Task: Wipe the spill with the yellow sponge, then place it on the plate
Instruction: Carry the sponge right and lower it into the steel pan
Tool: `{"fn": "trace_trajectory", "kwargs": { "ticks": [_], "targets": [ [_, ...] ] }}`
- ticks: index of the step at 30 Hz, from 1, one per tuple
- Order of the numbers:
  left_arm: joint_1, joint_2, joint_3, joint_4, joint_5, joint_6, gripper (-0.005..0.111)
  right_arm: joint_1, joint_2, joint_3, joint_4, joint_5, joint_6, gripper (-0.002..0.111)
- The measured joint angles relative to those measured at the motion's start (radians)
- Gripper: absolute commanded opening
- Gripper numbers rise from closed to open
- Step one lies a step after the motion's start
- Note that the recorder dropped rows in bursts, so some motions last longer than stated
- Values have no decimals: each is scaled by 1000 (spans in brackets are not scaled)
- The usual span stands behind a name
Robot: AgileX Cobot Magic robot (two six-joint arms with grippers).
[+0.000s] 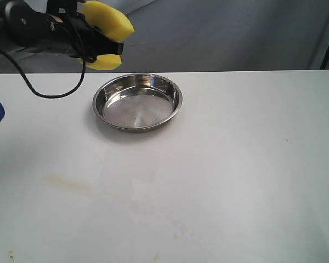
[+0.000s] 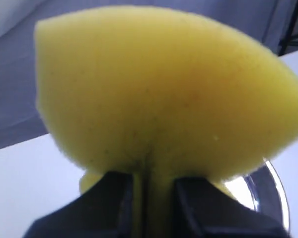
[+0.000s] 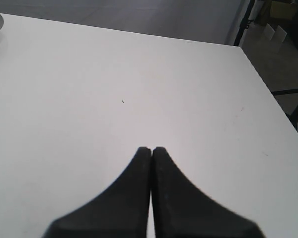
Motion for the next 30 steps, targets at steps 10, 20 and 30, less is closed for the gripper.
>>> {"fn": "trace_trajectory", "kwargs": {
  "ticks": [10, 20, 30],
  "targets": [
    [0, 311, -138, -16, -147, 0, 0, 0, 0, 0, 0, 0, 0, 0],
    [-83, 377, -199, 52, -141, 2, 0, 0, 0, 0, 0, 0, 0, 0],
    [-99, 438, -199, 117, -108, 4, 8, 0, 0, 0, 0, 0, 0, 0]
  ]
}}
